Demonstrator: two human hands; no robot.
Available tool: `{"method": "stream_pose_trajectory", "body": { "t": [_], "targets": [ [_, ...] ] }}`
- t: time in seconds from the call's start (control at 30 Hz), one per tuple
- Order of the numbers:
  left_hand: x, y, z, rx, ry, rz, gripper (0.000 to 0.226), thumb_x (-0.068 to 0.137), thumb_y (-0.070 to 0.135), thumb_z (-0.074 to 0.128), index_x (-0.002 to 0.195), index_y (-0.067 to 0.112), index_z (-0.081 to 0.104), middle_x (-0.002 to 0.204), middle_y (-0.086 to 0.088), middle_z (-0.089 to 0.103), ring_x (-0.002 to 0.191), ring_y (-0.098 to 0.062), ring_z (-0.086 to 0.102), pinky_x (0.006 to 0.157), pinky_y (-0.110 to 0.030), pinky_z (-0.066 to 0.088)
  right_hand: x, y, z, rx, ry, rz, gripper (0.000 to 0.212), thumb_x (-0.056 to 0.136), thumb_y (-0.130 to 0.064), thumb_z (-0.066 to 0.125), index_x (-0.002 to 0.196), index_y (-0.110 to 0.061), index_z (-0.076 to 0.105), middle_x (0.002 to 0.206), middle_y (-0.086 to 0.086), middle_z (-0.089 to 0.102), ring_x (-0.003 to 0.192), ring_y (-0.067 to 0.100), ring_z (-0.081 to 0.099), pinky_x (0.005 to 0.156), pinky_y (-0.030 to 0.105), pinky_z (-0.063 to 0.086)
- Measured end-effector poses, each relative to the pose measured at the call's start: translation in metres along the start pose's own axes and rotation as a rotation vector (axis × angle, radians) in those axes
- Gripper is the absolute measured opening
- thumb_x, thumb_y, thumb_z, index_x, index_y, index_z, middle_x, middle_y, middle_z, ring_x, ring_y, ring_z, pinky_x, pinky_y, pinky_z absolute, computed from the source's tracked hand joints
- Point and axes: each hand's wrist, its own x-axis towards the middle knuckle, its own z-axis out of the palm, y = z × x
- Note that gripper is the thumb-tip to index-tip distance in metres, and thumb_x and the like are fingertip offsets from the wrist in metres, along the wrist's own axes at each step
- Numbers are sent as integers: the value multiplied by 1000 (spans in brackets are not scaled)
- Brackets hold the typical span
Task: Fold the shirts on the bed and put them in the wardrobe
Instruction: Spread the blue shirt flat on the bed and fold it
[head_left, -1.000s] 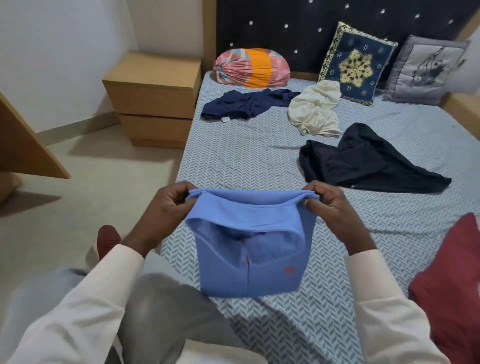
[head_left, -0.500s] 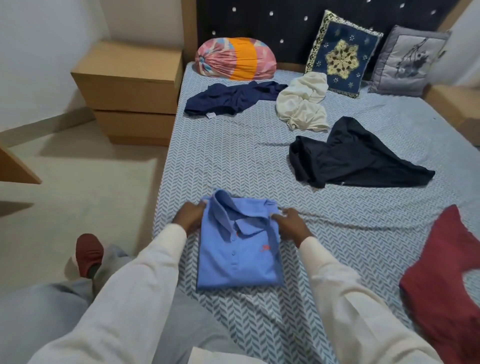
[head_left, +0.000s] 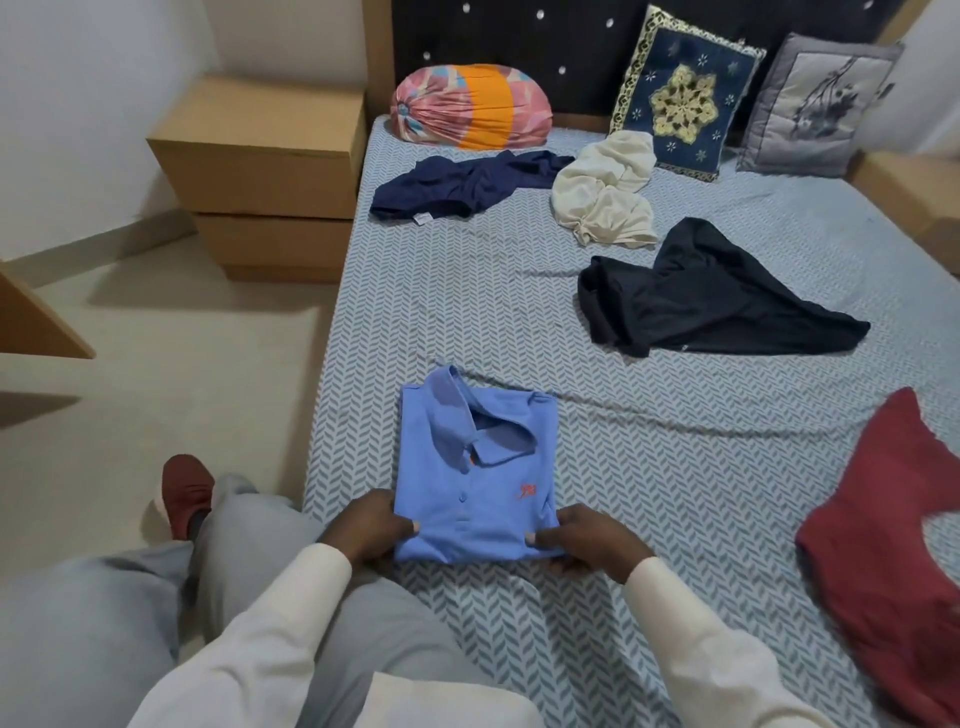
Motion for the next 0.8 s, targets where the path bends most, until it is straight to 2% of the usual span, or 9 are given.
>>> {"method": "stream_pose_trajectory", "body": {
  "t": [0.1,0.17,0.27,0.37,0.43,0.57,0.67,0.73,0.8],
  "targets": [
    [-5,2,3,185,98,-54,44,78,37,72,107,8,57,110,-18,66,96,-34,65,74,-34,49,8,-9,-7,-82,165,-38,43,77,-42,80,64,-13,51,49,3,52,48,19,56,47,31,46],
    [-4,9,5,227,215,-48,45,83,35,69,112,8,47,116,-17,61,103,-34,61,77,-35,45,20,-21,-14,-16,392,-112,41,74,-44,81,73,-17,50,57,1,56,61,23,63,57,35,47],
    [2,17,7,187,336,30,52,87,28,66,126,8,39,129,-17,48,110,-38,56,83,-40,45,37,-50,-23,45,608,-234,29,82,-28,74,101,-16,55,92,7,68,91,29,66,72,34,46],
    [6,22,10,244,388,163,56,88,25,64,136,14,37,131,-14,41,110,-36,54,80,-42,47,56,-79,-30,-35,631,-284,25,86,-16,60,110,-20,59,105,12,66,97,32,63,72,34,43],
    [9,27,13,307,455,291,50,88,24,64,134,15,44,123,-13,45,107,-34,53,80,-43,49,68,-91,-34,-117,602,-276,23,85,-11,49,101,-24,59,100,13,63,91,34,62,67,35,43],
    [23,68,10,341,660,617,20,86,20,59,103,11,65,90,-8,60,84,-31,58,73,-42,50,79,-100,-41,-121,582,-208,25,88,-14,47,111,-22,51,94,10,60,82,30,60,64,35,45],
    [47,123,6,332,606,688,20,85,22,53,95,12,67,84,-5,67,82,-28,60,76,-43,49,80,-92,-43,83,641,-125,35,77,-11,58,109,-19,46,84,11,62,76,30,62,62,38,48],
    [68,151,5,386,495,655,24,89,23,53,105,12,66,92,-7,70,91,-30,61,82,-41,46,79,-84,-41,229,680,-111,32,71,-10,59,100,-20,50,82,14,65,69,29,61,61,42,52],
    [89,170,8,480,372,583,26,92,22,52,114,10,60,96,-11,68,96,-33,60,84,-41,43,80,-79,-41,336,694,-103,29,68,-8,59,92,-22,52,79,14,65,61,26,57,55,40,49]
  ]
}}
